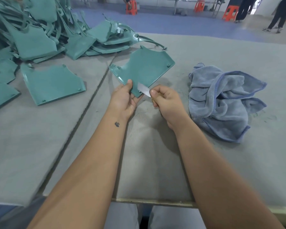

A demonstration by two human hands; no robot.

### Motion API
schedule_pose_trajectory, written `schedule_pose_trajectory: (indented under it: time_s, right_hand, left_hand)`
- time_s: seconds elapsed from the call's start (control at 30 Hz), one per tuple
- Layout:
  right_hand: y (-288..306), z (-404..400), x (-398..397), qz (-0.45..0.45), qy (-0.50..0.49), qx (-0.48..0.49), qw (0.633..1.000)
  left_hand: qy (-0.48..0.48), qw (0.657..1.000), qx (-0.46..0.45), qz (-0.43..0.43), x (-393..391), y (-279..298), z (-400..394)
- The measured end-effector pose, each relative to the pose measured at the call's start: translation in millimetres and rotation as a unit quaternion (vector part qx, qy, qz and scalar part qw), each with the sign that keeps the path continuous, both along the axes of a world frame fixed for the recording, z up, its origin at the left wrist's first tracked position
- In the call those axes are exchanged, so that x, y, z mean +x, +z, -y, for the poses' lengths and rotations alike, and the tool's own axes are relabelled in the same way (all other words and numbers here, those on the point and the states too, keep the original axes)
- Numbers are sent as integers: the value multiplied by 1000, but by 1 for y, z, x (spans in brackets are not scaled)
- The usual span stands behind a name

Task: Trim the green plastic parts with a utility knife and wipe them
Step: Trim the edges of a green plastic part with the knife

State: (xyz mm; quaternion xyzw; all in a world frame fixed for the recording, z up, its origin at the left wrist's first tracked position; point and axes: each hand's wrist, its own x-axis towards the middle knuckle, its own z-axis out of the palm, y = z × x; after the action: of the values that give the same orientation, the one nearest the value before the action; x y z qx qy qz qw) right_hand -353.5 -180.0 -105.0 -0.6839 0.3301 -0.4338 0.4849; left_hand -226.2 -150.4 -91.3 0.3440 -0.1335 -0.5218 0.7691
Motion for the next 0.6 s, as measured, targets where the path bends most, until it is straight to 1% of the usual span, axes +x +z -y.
schedule_pose_trajectory:
  time_s: [0.13, 0.3, 0.33, 0.4, 0.47, 0.5, 0.6]
  right_hand:
    - [2, 7, -8, 119, -69, 71, 988]
    - [4, 11, -12, 219, -99, 137, 961]
    - [4, 11, -12, 211, -86, 132, 965]
    - [3, 8, -9, 132, -31, 93, 986]
    - [2, 4, -5, 61, 18, 70, 996]
    - [2, 2, -4, 52, 25, 69, 996]
    - [4, 2, -5, 79, 6, 80, 994]
  left_hand:
    - [-5, 1000, 21, 23, 0, 1, -1]
    - [-5, 999, 21, 33, 0, 1, -1]
    - [-4, 999, 18, 31, 0, 0, -1]
    - [-4, 999, 14, 31, 0, 0, 0]
    - [-9, 999, 10, 33, 0, -1, 1]
    - [-13, 999, 9, 34, 0, 0, 1]
    - [-22, 999, 10, 39, -1, 0, 2]
